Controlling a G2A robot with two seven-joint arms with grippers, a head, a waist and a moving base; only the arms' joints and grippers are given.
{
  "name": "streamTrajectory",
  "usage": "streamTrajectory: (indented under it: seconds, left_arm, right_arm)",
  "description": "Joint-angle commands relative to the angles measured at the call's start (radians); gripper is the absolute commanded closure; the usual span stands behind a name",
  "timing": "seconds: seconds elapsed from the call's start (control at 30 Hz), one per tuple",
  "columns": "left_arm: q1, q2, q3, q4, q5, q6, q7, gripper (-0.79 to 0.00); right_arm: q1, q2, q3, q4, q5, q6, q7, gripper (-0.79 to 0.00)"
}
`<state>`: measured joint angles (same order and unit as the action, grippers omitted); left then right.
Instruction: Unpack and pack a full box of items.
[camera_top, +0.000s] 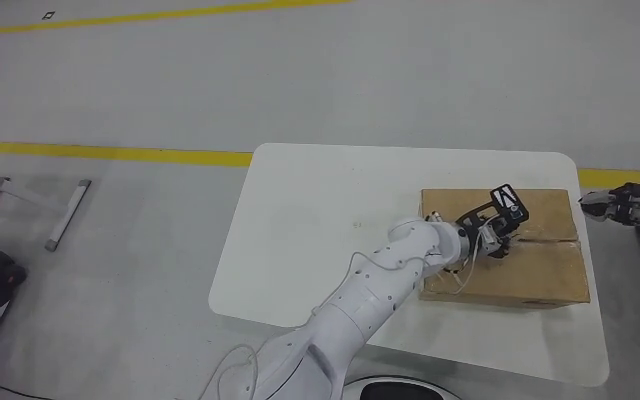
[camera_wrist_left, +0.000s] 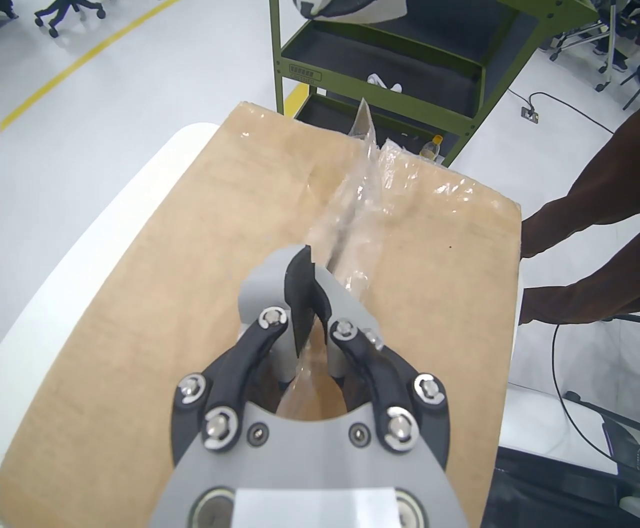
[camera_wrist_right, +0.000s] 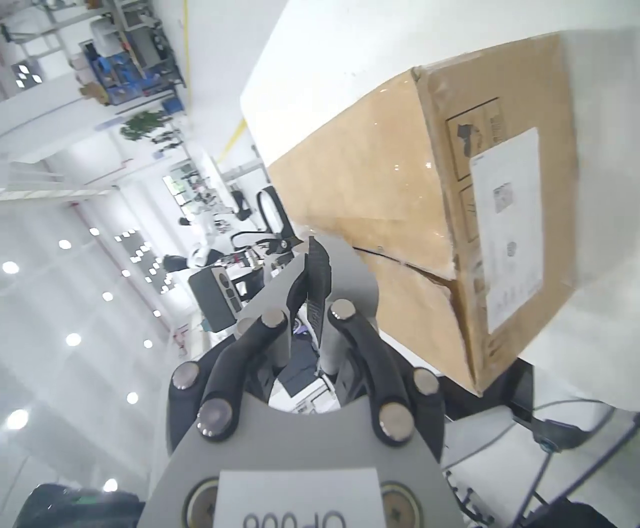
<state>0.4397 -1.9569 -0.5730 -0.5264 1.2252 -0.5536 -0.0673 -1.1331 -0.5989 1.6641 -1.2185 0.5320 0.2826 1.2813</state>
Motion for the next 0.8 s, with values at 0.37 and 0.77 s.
streamTrajectory:
  seconds: [0.37,0.77]
  left_arm:
    - [0.049,0.050,-0.073,-0.129,0.053,0.071,0.042,-0.785]
    - [0.377,0.218,-0.324,-0.669,0.250,0.177,-0.180,-0.785]
  right_arm:
    - [-0.072,-0.037,-0.025,0.004,0.243,-0.134,-0.008,0.000]
    - [-0.068,-0.047,-0.054,-0.003,0.218,-0.181,-0.009,0.000]
